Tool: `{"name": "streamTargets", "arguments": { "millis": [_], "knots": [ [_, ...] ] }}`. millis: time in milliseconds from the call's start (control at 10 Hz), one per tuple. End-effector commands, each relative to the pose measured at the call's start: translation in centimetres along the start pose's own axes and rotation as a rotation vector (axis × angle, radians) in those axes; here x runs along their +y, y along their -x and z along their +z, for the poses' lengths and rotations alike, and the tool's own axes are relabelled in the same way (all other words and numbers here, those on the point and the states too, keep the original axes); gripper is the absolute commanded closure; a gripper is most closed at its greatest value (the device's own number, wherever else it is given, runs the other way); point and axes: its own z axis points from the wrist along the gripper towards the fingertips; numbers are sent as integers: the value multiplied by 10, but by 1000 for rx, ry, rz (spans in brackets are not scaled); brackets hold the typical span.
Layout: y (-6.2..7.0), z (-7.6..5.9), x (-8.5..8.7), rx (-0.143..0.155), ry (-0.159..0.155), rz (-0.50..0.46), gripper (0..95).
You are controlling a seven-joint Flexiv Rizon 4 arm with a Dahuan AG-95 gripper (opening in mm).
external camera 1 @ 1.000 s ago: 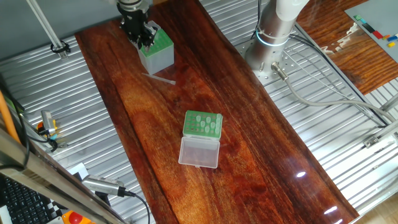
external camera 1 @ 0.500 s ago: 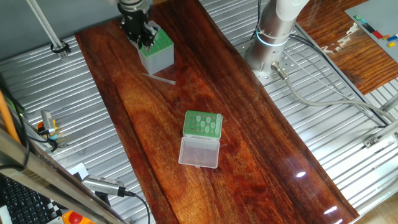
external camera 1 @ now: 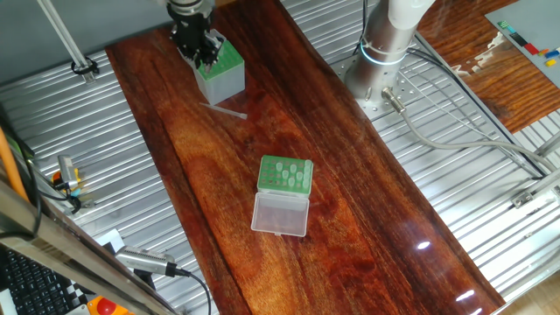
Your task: Transfer all large pipette tips from one holder to another
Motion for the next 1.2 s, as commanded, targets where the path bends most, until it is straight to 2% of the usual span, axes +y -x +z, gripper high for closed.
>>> {"name": "streamTargets", "arguments": {
  "millis": [100,200,300,400,500,700,800,900,1000,1100,1200],
  "knots": [
    [15,-1,30,-1,-4,50,760],
    [24,-2,48,3,-7,90,760],
    [27,-2,56,25,-33,102,760],
    [26,-2,54,37,-53,99,760],
    [26,-2,54,37,-50,73,760],
    [26,-2,54,34,-38,-52,760],
    [26,-2,54,19,-21,-95,760],
    [26,-2,54,-4,7,-109,760],
    [28,0,58,-16,18,-95,760],
    [36,6,77,-22,19,-71,760],
    [47,13,106,-27,8,-30,760]
  ]
}}
